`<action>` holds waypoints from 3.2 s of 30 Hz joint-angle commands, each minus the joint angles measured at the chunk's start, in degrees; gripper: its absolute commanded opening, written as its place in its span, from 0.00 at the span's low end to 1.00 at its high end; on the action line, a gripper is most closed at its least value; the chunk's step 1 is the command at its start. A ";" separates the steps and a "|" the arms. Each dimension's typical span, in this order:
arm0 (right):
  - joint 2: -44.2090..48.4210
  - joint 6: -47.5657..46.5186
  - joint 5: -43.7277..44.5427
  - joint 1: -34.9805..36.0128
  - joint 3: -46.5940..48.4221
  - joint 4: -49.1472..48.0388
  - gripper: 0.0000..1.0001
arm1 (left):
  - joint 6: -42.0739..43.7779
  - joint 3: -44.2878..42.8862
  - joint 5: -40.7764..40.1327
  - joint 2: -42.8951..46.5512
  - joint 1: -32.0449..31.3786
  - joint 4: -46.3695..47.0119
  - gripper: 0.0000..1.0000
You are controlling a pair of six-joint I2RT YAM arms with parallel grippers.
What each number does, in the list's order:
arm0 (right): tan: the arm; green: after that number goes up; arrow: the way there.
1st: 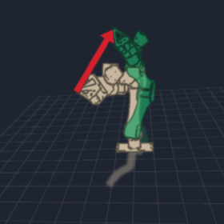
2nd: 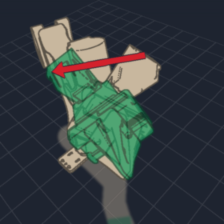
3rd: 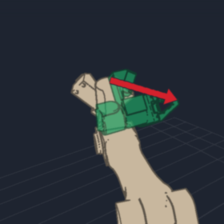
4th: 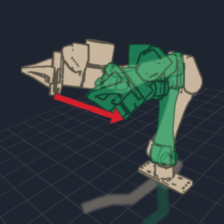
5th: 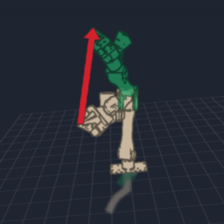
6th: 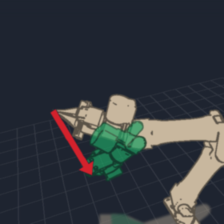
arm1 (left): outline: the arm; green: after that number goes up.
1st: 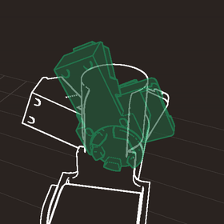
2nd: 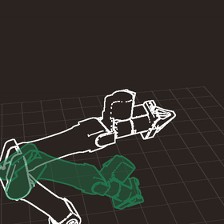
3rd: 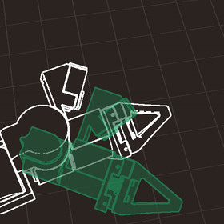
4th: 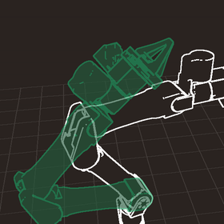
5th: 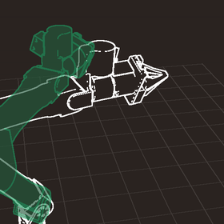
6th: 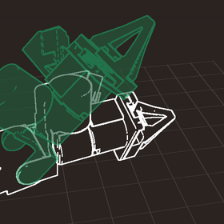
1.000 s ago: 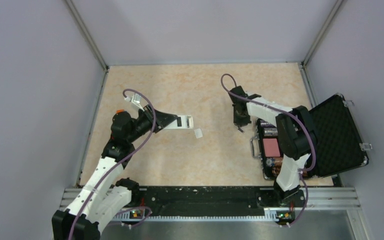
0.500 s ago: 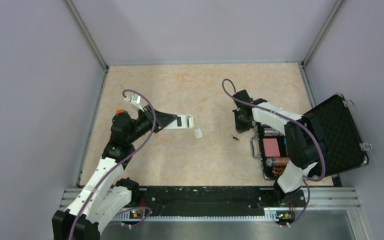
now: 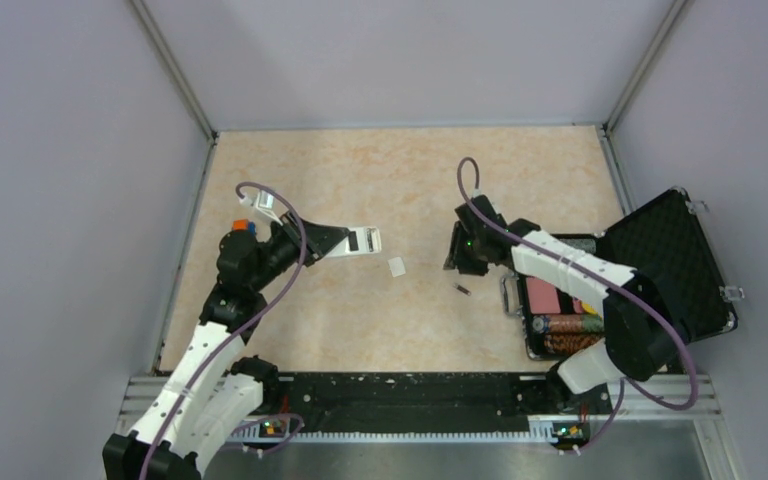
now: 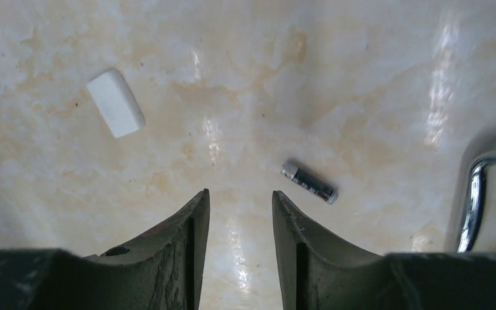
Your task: Load the batteries into the remote control
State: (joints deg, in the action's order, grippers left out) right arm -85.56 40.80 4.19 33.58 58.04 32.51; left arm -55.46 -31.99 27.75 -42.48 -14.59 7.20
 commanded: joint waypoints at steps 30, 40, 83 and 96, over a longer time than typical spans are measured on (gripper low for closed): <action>10.14 57.51 6.45 1.22 -23.13 -13.84 0.34 | 3.34 -0.30 -4.72 1.60 0.96 -0.65 0.00; 6.59 63.03 6.95 1.22 -19.52 -10.16 0.37 | 3.98 0.44 -6.95 1.14 1.10 1.69 0.00; -1.84 29.69 0.69 -3.34 0.06 -0.49 0.00 | 7.15 -0.91 2.92 -2.90 2.67 2.40 0.00; 16.69 3.23 -36.34 0.56 0.30 -13.48 0.00 | 0.93 -5.80 30.48 -12.91 2.55 0.95 0.00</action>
State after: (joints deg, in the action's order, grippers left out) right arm -74.41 50.17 -21.78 31.44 55.53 22.52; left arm -52.64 -33.93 48.62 -54.15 -12.14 6.42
